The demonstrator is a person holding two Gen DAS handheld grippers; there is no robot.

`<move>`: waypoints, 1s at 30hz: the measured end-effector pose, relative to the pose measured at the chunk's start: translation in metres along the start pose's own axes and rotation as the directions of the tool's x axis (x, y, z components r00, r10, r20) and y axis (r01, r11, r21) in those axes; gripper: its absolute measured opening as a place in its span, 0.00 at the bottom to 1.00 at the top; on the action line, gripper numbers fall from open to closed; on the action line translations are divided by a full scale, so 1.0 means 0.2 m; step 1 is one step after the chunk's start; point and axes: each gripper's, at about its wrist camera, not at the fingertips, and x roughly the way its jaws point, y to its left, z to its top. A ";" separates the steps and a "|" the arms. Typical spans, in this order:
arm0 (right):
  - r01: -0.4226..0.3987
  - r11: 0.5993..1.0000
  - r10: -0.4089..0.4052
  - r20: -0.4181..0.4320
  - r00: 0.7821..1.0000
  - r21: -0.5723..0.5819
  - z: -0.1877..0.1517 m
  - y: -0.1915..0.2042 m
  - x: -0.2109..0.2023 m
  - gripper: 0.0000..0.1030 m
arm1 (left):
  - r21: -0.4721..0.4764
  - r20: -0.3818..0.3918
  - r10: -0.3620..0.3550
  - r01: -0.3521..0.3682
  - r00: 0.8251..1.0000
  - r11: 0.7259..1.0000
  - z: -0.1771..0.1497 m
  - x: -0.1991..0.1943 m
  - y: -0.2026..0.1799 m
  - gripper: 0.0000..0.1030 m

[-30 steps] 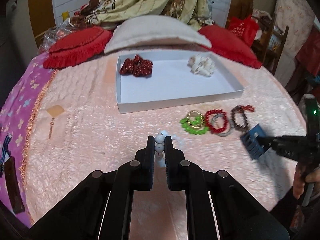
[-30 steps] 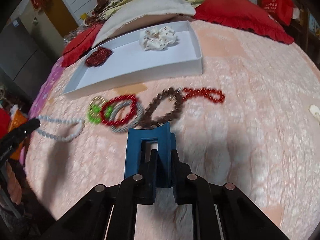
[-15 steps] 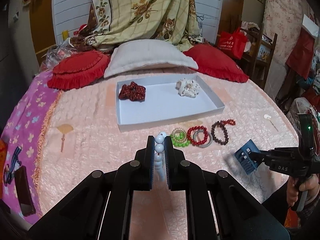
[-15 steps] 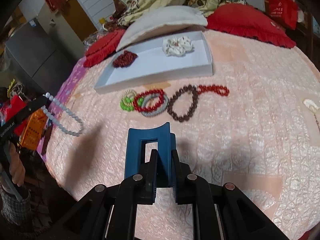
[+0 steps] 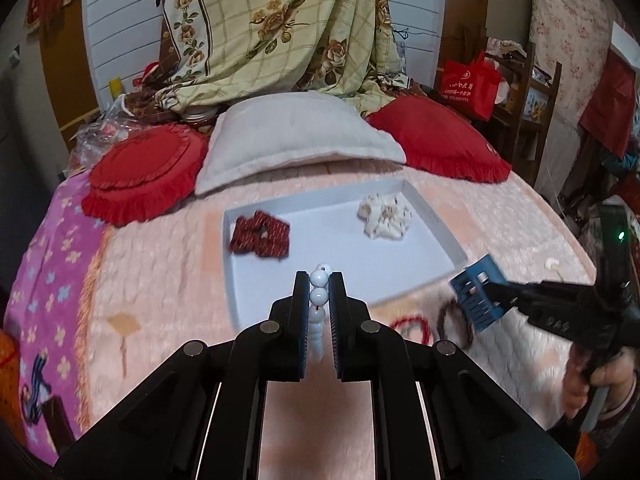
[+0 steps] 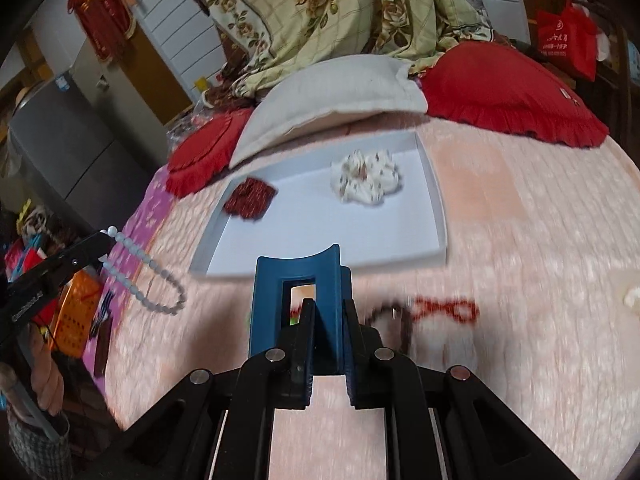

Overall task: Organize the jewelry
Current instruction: 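Lower pearl bracelet into the tray with left tool while right places blue clip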

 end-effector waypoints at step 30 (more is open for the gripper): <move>-0.023 0.997 0.013 -0.122 0.992 -0.076 0.21 0.30 0.79 0.11 | -0.071 -0.234 0.184 -0.206 0.955 0.976 -0.25 0.74 0.38 0.08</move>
